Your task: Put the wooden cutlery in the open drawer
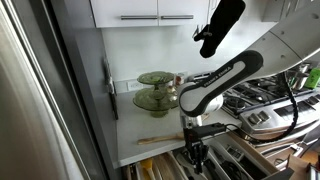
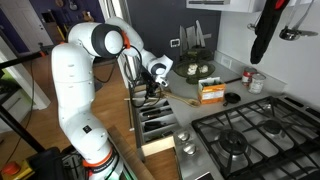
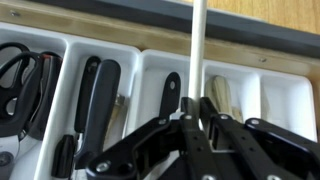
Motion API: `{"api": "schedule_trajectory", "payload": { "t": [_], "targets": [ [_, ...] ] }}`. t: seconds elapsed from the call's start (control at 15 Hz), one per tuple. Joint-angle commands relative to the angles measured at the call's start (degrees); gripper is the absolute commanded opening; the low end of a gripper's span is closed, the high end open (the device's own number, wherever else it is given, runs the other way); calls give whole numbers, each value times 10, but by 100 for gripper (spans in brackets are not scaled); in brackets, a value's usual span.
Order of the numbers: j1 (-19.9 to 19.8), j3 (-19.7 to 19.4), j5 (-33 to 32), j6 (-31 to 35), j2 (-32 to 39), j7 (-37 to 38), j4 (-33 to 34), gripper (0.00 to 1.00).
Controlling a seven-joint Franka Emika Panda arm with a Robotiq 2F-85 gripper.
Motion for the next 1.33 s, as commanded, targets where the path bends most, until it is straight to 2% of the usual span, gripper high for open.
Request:
{"api": "schedule_trajectory", "payload": {
  "t": [0.0, 0.33, 0.6, 1.0, 1.07, 1.13, 1.27],
  "targets": [
    [-3, -7, 7, 53, 20, 8, -1, 3],
    [-11, -7, 22, 128, 31, -6, -5, 3],
    [-11, -9, 9, 166, 39, 1, -7, 3],
    [-13, -14, 1, 175, 45, 6, -12, 3],
    [-12, -16, -2, 175, 45, 11, -12, 39],
    [-13, -16, 0, 173, 43, 10, -13, 39],
    [-14, -18, -1, 167, 31, 10, -19, 53]
  ]
}}
